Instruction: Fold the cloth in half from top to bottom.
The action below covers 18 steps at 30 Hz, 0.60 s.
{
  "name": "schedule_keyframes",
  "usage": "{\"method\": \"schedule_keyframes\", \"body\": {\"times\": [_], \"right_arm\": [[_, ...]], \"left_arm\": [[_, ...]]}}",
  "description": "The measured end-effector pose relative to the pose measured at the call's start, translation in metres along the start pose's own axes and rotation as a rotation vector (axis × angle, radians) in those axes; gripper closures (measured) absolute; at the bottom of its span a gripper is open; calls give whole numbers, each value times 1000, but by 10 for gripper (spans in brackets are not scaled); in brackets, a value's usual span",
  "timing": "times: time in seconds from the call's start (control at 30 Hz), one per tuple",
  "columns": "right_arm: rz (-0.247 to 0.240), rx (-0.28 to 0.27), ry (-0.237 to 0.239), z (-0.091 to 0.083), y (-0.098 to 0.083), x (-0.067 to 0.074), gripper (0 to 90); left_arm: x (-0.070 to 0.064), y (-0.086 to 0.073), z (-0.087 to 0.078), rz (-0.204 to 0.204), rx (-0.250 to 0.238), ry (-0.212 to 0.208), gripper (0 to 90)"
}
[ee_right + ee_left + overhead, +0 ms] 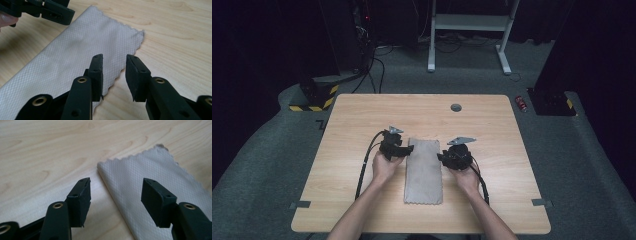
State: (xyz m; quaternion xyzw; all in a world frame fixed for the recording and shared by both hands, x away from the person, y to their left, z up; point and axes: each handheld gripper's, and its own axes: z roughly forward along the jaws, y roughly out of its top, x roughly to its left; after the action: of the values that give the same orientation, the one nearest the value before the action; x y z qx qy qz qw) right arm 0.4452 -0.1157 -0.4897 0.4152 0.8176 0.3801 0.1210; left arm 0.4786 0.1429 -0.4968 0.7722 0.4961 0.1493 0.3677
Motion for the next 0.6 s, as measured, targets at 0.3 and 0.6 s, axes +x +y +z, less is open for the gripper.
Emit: {"method": "schedule_keyframes", "body": {"times": [0.3,0.6], "right_arm": [[32,5,-25,12,16,-13,688],[76,17,-45,30,22,-22,684]], "left_arm": [[-1,16,14,5,41,38,428],[6,12,28,-18,86,75,474]]}}
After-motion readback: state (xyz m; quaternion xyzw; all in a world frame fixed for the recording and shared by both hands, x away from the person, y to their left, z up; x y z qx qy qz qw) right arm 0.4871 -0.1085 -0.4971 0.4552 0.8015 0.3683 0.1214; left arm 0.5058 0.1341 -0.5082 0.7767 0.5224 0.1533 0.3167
